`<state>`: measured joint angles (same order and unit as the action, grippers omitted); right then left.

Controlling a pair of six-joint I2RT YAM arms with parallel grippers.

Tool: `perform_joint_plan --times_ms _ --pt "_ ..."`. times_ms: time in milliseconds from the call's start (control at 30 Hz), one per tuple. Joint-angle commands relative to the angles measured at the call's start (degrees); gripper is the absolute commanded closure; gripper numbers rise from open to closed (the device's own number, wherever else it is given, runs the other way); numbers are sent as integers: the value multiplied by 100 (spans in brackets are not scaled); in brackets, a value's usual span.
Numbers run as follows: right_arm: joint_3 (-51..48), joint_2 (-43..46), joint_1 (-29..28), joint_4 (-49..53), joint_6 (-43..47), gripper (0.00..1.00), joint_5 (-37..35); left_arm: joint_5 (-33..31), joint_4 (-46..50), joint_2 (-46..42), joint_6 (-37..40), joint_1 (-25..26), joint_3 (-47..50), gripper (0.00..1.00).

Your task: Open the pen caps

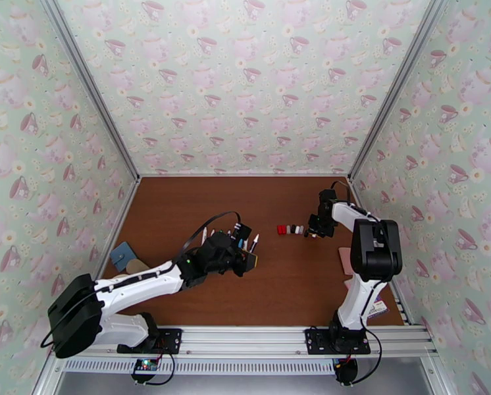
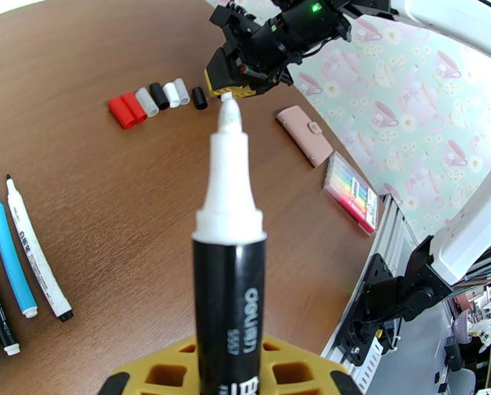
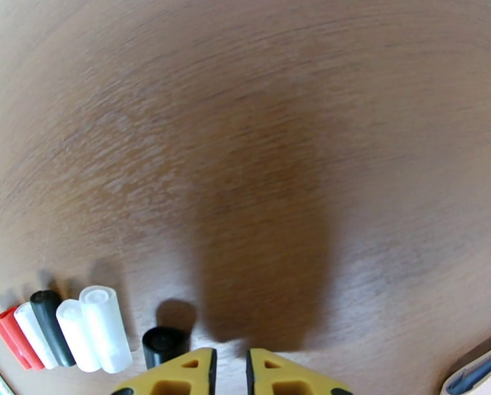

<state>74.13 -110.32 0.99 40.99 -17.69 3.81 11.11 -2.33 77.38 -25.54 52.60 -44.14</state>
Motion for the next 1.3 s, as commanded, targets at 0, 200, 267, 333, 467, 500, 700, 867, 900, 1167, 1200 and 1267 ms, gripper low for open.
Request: perform_joint_plan --times_ms 0,200,267,333,467,500,700,867,900,1167,1200,1267 --pt "201 -113 -3 -66 56 86 78 -50 100 121 4 12 -238 91" --pt "244 -171 -3 -52 38 77 115 5 151 232 14 25 -349 91" --pt "252 -182 -3 -39 40 74 124 0 184 264 36 22 -402 91" --pt "219 -167 -3 -71 29 70 130 5 189 302 41 22 -433 91" --pt "188 -93 -2 -91 14 65 172 22 180 387 32 31 -491 91" --pt "163 -42 -1 -105 -2 65 166 13 186 408 32 28 -510 91" --pt "-227 588 2 -329 -200 64 50 -310 518 586 -73 104 -718 88" --pt "-826 1427 -3 -755 -394 59 432 -782 866 829 -159 263 -1029 87" --pt "-980 1630 -1 -850 -434 57 546 -899 930 913 -191 305 -1119 87" --pt "-2244 3056 -12 -1573 -668 30 1876 -1788 1744 1753 -794 519 -2025 86" --pt "-2397 3206 -12 -1637 -699 26 2087 -1828 1808 1859 -836 532 -2137 86" --pt "-2717 3525 -12 -1824 -840 17 2533 -1920 1998 2088 -890 559 -2399 85"
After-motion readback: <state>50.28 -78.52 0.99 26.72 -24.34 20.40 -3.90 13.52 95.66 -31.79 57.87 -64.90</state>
